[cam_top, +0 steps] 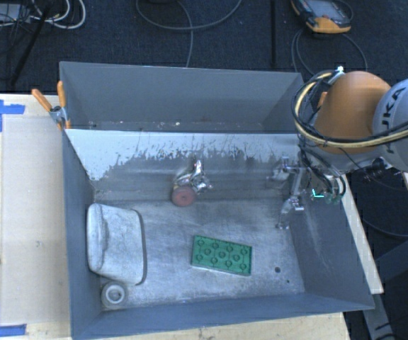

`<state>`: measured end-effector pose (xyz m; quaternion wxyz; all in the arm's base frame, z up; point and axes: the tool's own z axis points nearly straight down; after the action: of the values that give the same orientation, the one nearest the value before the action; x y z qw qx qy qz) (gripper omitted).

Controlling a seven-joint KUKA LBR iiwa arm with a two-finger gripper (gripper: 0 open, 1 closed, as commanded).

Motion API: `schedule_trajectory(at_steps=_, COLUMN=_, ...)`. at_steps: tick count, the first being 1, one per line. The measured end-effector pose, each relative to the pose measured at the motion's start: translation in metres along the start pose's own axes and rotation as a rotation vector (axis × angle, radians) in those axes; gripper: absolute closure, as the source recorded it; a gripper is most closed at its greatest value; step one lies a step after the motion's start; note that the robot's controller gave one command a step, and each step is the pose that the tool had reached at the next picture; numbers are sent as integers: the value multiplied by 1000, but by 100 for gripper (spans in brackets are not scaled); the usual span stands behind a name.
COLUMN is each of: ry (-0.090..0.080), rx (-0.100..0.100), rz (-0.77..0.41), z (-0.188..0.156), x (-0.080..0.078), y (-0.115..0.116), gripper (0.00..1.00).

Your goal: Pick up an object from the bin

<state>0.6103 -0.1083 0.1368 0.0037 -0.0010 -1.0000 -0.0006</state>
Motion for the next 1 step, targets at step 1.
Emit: schedule_trajectory(at_steps=1, ry=-11, rx=8, rz=-97, z=63, x=40, y=73, gripper=0)
